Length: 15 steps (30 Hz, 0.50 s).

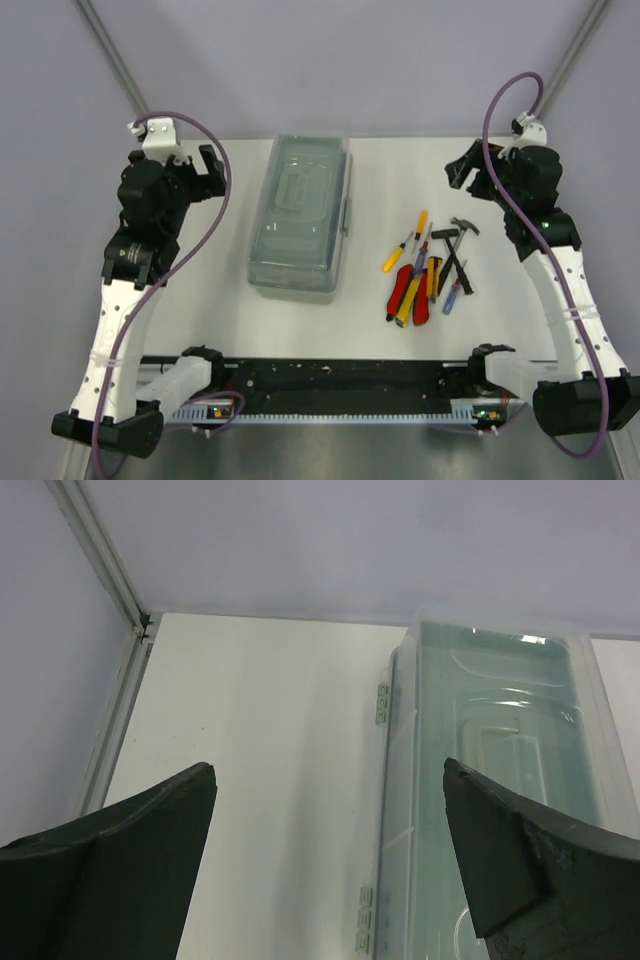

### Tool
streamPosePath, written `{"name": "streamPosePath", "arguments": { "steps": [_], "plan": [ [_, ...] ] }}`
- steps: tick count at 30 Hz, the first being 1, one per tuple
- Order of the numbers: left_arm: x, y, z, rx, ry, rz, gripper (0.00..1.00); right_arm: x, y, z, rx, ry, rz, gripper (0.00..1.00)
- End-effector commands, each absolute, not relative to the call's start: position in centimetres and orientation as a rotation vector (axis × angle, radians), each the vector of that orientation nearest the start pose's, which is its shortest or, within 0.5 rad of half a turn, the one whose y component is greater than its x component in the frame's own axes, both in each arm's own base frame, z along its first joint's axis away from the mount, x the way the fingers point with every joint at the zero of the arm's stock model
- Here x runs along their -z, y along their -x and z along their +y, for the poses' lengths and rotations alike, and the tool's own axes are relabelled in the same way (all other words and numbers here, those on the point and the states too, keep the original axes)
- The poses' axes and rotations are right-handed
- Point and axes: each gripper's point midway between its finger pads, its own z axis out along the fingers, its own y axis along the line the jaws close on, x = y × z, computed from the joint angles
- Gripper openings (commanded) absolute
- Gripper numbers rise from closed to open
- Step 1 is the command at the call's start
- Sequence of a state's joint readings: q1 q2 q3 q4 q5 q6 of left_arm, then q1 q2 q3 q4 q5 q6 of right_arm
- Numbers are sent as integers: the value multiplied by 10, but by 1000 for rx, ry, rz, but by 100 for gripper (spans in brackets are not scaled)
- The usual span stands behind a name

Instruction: Pack the tool kit

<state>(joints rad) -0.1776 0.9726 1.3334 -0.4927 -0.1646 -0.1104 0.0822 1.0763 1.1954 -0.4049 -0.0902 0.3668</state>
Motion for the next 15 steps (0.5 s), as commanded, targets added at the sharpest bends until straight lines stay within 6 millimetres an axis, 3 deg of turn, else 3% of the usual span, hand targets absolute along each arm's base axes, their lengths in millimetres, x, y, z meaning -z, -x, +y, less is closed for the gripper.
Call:
{"name": "streamPosePath", "arguments": {
  "steps": [1, 8, 12, 15],
  "plan": [
    [-416, -320, -31, 85, 86, 1654, 98, -322, -352, 64, -418, -190, 1881, 77],
    [-387, -330, -33, 101, 102, 1740, 98, -302, -359, 61, -410, -258, 1966, 99],
    [-378, -339, -49, 208, 90, 1783, 98, -289, -360, 68, -442, -247, 2009, 99],
    [-365, -348, -53, 247, 109, 1832, 98, -280, -358, 91, -584, -159, 2034, 99]
  ]
}}
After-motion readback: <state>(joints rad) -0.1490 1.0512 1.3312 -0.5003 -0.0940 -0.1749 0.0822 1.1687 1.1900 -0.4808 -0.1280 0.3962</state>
